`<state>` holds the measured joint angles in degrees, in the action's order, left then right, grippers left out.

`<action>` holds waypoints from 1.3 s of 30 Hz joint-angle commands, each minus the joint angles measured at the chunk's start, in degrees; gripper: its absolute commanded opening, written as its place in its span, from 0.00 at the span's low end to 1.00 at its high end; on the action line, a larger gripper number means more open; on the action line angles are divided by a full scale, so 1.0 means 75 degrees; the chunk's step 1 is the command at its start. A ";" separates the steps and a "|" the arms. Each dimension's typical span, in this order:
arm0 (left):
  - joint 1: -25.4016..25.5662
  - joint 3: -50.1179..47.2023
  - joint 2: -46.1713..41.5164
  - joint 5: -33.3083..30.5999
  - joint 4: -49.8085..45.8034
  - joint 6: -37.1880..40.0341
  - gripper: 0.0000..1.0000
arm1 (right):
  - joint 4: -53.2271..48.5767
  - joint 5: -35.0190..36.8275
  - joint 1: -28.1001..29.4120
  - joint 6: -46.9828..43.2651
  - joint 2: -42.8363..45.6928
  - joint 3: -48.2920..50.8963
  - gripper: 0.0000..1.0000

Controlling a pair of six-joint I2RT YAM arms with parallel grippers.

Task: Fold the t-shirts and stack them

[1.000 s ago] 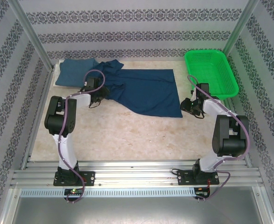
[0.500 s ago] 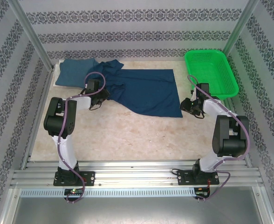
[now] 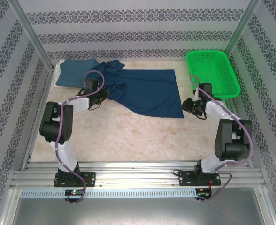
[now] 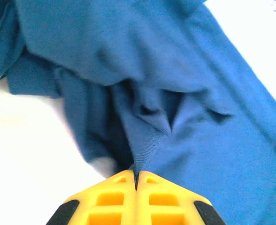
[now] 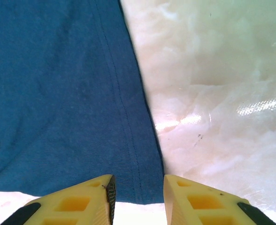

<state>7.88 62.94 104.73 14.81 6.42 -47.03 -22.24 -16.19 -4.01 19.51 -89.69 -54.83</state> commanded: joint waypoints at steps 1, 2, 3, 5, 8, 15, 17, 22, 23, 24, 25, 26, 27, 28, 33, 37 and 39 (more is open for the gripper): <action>0.0152 -0.0265 -0.1302 0.0410 0.0076 -0.0343 0.00 | -0.0026 -0.0156 -0.0039 -0.0035 0.0224 0.0102 0.33; 0.0242 -0.0432 -0.1624 0.0466 0.0083 -0.0468 0.00 | -0.0024 -0.0151 -0.0039 -0.0048 0.0237 0.0114 0.33; 0.0348 -0.0582 -0.1893 0.0477 0.0099 -0.0539 0.00 | -0.0012 -0.0143 -0.0039 -0.0035 0.0251 0.0137 0.33; 0.0609 -0.0915 -0.2445 0.0455 0.0034 -0.0647 0.00 | 0.0000 -0.0197 -0.0039 -0.0045 0.0244 0.0152 0.33; 0.0912 -0.1545 -0.3039 0.0470 0.0062 -0.0950 0.00 | 0.0022 -0.0289 -0.0039 -0.0046 0.0263 0.0208 0.33; 0.2126 -0.2936 -0.3909 -0.0028 0.0080 -0.1561 0.00 | 0.0008 -0.0278 -0.0039 -0.0028 0.0423 0.0315 0.34; 0.2481 -0.3193 -0.3864 -0.0052 0.0043 -0.1602 0.00 | 0.0016 -0.0312 -0.0039 0.0007 0.0470 0.0315 0.34; 0.2683 -0.3451 -0.3517 0.0268 0.0248 -0.1013 0.11 | -0.0008 -0.0376 -0.0006 0.0083 0.0539 0.0247 0.35; 0.2677 -0.3294 -0.3211 0.0487 0.0216 -0.0854 0.15 | -0.0023 -0.0340 0.0007 0.0092 0.0542 0.0216 0.35; 0.2693 -0.3166 -0.2908 0.0795 0.0290 -0.0756 0.20 | -0.0034 -0.0327 0.0018 0.0104 0.0545 0.0198 0.35; 0.2682 -0.3069 -0.2613 0.1089 0.0475 -0.0768 0.32 | -0.0043 -0.0338 0.0028 0.0105 0.0549 0.0176 0.35; 0.2680 -0.3082 -0.2463 0.1177 0.0646 -0.0844 0.43 | -0.0086 -0.0332 0.0047 0.0123 0.0546 0.0131 0.35; 0.2682 -0.3142 -0.2490 0.1104 0.0721 -0.0885 0.52 | -0.0126 -0.0318 0.0063 0.0107 0.0556 0.0098 0.35; 0.2686 -0.3235 -0.2675 0.0906 0.0708 -0.0886 0.70 | -0.0171 -0.0286 0.0097 0.0089 0.0566 0.0067 0.35; 0.2585 -0.2980 -0.4315 -0.0441 -0.1530 -0.0133 1.00 | -0.0297 -0.0220 0.0122 0.0008 0.0579 0.0036 0.35; 0.1709 -0.2866 -0.5091 -0.0779 -0.3035 0.0410 0.99 | -0.0294 -0.0197 0.0136 -0.0014 0.0571 0.0157 0.35; 0.1323 -0.2772 -0.4808 -0.0639 -0.3237 0.0790 0.95 | -0.0257 -0.0186 0.0142 0.0001 0.0592 0.0239 0.36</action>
<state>21.06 41.56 66.74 12.38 -7.92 -46.94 -23.53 -17.67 -3.49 19.66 -86.72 -53.15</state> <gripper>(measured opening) 0.962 0.355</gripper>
